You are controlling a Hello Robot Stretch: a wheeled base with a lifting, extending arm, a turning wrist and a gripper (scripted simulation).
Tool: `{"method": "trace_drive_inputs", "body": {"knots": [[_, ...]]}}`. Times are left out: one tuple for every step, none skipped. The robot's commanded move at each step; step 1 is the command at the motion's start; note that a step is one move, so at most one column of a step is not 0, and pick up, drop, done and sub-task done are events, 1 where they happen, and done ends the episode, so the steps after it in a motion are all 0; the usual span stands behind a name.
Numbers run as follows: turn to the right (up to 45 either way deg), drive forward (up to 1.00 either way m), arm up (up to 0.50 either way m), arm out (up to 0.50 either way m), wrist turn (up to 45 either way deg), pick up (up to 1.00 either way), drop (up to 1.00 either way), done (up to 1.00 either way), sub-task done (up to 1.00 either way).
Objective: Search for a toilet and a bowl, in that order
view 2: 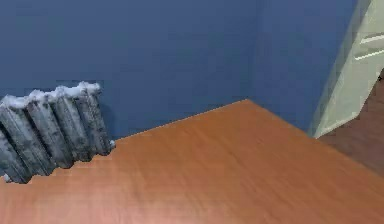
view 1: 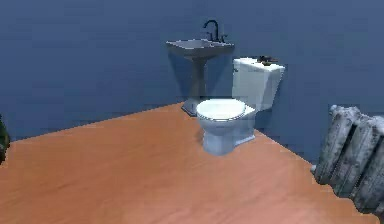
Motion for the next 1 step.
{"method": "trace_drive_inputs", "body": {"knots": [[21.0,0.00,0.00,0.00,0.0,0.00,0.00,0.00,0.00]]}}
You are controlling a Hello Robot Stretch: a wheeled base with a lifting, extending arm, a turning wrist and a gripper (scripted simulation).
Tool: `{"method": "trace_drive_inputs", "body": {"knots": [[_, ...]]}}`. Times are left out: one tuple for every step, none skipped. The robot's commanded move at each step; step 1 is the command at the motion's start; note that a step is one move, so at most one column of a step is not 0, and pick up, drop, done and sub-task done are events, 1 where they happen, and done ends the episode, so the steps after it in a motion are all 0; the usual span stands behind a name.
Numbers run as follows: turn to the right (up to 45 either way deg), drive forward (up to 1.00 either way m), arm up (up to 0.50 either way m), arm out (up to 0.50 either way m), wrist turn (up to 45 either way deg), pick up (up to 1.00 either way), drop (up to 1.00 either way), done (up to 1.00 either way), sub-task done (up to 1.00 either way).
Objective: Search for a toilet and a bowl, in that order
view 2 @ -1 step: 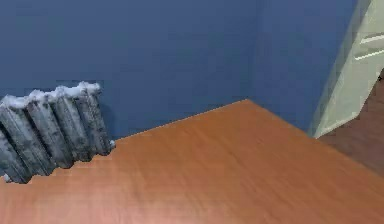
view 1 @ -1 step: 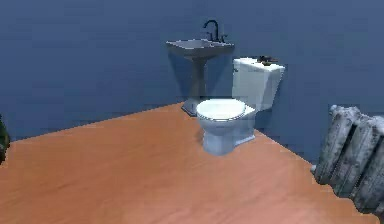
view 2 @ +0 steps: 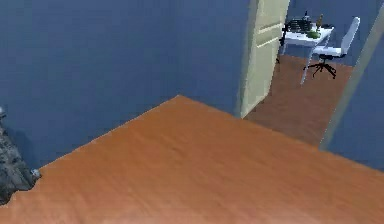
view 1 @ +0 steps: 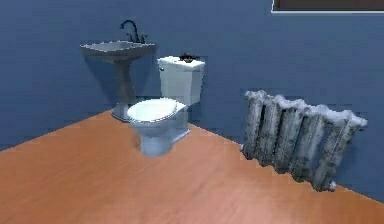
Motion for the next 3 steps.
{"method": "trace_drive_inputs", "body": {"knots": [[0.0,0.95,0.00,0.00,0.0,0.00,0.00,0.00,0.00],[-21.0,0.00,0.00,0.00,0.0,0.00,0.00,0.00,0.00],[0.0,0.00,0.00,0.00,0.0,0.00,0.00,0.00,1.00]]}}
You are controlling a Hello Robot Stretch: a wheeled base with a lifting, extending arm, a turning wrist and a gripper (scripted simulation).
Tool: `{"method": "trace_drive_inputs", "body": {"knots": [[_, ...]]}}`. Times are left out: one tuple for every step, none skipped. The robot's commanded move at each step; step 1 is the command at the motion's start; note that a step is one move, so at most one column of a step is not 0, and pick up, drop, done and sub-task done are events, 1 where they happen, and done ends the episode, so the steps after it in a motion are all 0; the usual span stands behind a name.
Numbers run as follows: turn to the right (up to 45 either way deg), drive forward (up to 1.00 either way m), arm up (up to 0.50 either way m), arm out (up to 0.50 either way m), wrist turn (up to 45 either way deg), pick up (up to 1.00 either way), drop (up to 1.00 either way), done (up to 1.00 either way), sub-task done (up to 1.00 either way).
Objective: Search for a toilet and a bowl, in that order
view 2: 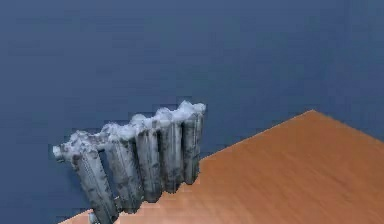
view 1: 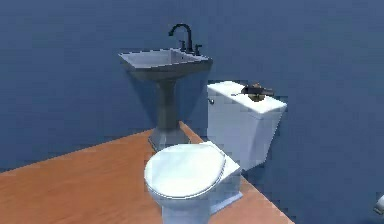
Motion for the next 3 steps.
{"method": "trace_drive_inputs", "body": {"knots": [[45.0,0.00,0.00,0.00,0.0,0.00,0.00,0.00,0.00],[45.0,0.00,0.00,0.00,0.0,0.00,0.00,0.00,0.00],[45.0,0.00,0.00,0.00,0.0,0.00,0.00,0.00,0.00]]}}
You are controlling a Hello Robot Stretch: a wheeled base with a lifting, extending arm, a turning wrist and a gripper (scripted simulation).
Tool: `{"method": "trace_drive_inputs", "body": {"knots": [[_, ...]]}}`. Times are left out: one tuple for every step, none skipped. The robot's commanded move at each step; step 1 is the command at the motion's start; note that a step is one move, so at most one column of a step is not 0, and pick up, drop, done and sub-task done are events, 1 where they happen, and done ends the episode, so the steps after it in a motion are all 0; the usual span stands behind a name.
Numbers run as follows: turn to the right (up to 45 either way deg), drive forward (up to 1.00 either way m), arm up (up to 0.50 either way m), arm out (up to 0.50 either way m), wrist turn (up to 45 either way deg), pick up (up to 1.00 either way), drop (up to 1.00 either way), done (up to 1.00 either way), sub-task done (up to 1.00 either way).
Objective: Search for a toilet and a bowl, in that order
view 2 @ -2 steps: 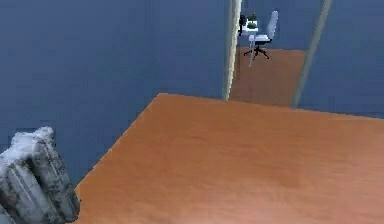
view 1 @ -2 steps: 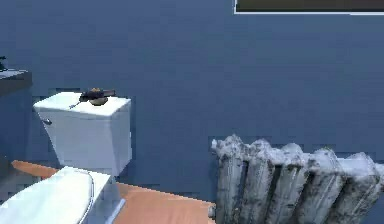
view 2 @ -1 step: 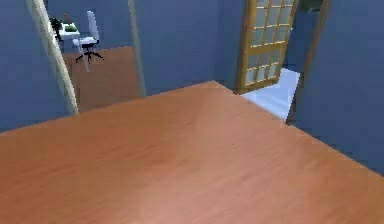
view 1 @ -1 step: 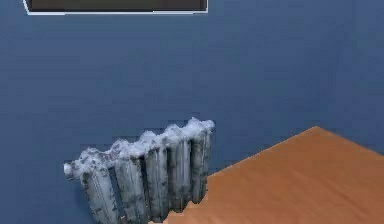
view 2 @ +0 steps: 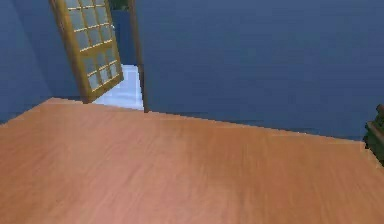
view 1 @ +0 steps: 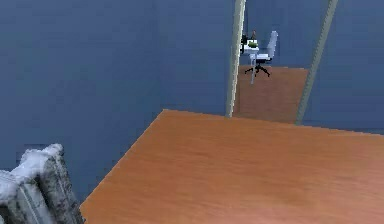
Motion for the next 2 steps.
{"method": "trace_drive_inputs", "body": {"knots": [[18.0,0.00,0.00,0.00,0.0,0.00,0.00,0.00,0.00],[0.0,1.00,0.00,0.00,0.0,0.00,0.00,0.00,0.00]]}}
